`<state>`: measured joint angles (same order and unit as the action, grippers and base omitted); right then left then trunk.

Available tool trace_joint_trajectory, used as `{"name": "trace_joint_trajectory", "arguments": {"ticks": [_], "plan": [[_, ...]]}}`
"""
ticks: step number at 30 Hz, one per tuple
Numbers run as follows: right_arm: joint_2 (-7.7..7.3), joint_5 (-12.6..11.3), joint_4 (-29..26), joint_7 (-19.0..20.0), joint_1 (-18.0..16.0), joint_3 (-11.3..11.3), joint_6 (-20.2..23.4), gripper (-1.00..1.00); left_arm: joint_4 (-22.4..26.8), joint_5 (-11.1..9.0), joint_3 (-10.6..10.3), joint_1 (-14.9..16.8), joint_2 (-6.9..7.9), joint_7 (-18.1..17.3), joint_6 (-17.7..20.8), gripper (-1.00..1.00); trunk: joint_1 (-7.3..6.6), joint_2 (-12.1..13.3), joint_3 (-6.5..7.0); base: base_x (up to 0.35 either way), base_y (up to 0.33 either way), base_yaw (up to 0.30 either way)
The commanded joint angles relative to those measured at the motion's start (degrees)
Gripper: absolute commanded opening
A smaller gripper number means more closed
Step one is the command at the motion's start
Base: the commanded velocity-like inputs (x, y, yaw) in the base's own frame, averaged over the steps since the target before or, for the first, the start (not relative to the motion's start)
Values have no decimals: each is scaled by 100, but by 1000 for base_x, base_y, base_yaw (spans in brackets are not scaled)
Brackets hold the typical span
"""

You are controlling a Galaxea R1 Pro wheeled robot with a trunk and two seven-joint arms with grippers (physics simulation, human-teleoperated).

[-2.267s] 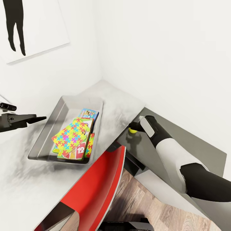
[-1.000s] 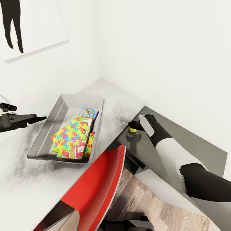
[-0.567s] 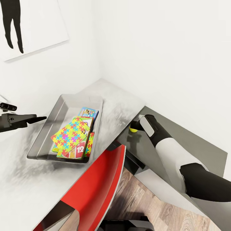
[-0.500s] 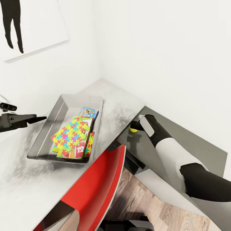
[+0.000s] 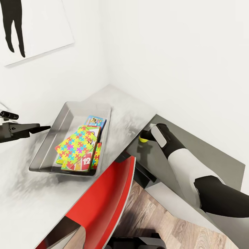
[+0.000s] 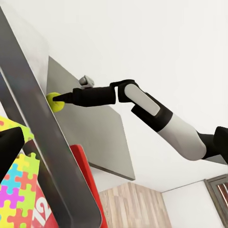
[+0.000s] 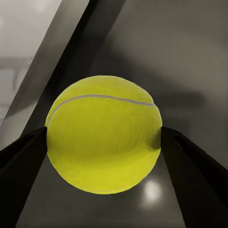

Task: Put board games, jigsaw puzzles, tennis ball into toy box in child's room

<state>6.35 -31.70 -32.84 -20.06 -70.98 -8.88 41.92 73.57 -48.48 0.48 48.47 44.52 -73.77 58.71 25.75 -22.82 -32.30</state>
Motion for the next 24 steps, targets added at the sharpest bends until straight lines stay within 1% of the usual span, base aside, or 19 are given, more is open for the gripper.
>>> {"name": "trace_joint_trajectory", "arguments": {"ticks": [1, 6, 17, 20, 23, 24], "plan": [[-3, -64, -5, -53, -4, -25, 8, -100, -1, -15, -4, 5, 3, -6, 44, 100, 3, -9, -8, 0, 0, 0], [2, -64, -7, -56, -4, -26, 1, -100, -1, -13, 1, 5, 4, -6, 44, 100, 3, -9, 8, 0, 0, 0], [-26, -64, -16, -54, 4, -26, 2, -100, -1, -13, 20, 5, 4, -6, 52, 100, 3, -9, 106, 0, 0, 0], [-32, -66, -130, -61, 6, -29, 11, -100, -1, -13, 19, 5, 4, -6, 54, 100, 3, -9, 134, 0, 0, 0], [-35, -70, -434, -68, 26, -38, 65, -100, -1, -13, 14, 5, 4, -6, 53, 100, 3, -9, 163, 0, 0, 0], [-38, -71, -582, -71, 36, -40, 156, -100, -1, -15, 9, 5, 4, -6, 53, 100, 3, -9, 172, 0, 0, 0]]}}
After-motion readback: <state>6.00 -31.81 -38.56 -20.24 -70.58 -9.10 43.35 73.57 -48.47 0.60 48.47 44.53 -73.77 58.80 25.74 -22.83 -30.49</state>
